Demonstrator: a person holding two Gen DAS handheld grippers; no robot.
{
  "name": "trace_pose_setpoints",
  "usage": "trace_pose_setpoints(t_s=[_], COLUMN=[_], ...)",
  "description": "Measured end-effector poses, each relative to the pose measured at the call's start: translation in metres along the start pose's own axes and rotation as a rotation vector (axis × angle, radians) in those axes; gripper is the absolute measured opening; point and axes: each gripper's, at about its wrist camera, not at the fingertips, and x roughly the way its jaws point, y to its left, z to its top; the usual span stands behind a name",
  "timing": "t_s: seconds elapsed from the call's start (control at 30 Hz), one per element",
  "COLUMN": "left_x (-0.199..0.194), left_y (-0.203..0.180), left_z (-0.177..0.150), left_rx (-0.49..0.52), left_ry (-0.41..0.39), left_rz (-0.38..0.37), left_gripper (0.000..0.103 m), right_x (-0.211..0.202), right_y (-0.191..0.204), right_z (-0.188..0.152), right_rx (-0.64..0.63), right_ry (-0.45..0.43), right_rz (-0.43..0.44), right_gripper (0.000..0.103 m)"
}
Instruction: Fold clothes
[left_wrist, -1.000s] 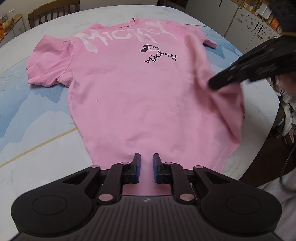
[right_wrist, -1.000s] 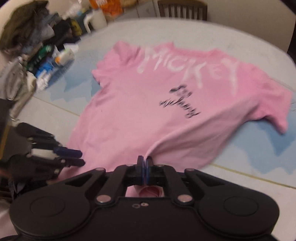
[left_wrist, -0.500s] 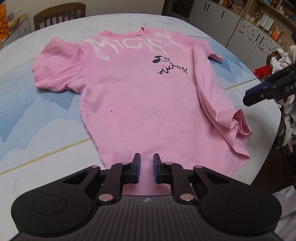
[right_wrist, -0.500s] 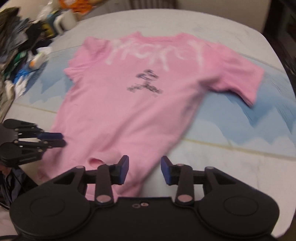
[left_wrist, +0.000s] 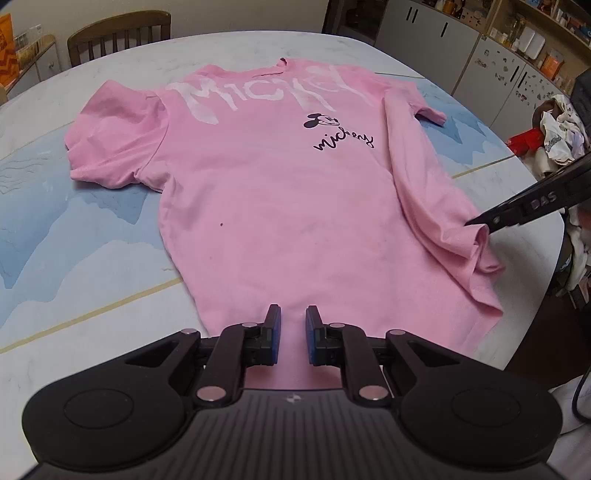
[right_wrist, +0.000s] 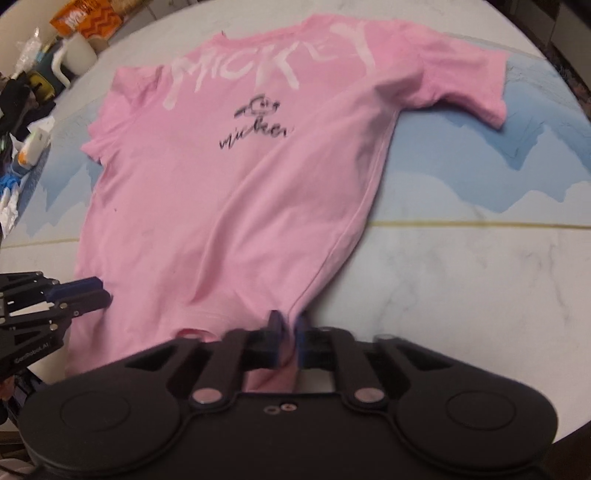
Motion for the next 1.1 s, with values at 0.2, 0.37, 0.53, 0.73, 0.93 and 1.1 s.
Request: trace_pose_setpoints(t_s=[0.2, 0.37, 0.53, 0.73, 0.93, 1.1], left_x=[0.000, -0.001, -0.008, -0.007, 0.012, 0.032], left_y=[-0.001, -0.001, 0.002, 0.003, -0.004, -0.003], left_z=[-0.002, -0.002, -0.010, 0.000, 0.040, 0.056], left_rx=[0.011, 0.021, 0.032, -0.009, -0.085, -0.221], left_ry=[-0.005, 0.007, 0.030, 0.070, 0.028, 0.037], left_rz=[0.005, 0.012, 0.029, 0.052, 0.064, 0.046], left_gripper=[0.013, 0.013, 0.013, 0.013, 0.013, 0.043], right_x=[-0.040, -0.037, -0.024, -0.045, -0.030, 0.006], right_y=[-0.052, -0.104, -0.110, -0.121, -0.165, -0.200], right_z=[-0.007, -0.016, -0.023, 0.009, 0.093, 0.149], right_rx=[0.003, 0.073, 0.030, -0.034, 0.042, 0.131], right_ry=[-0.062, -0.022, 0.015, -0.041, -0.112, -0.100], right_rz=[-0.158, -0.294, -0.302, -0.191, -0.140, -0.080], right_gripper=[0.103, 0.103, 0.103, 0.103, 0.103, 0.103])
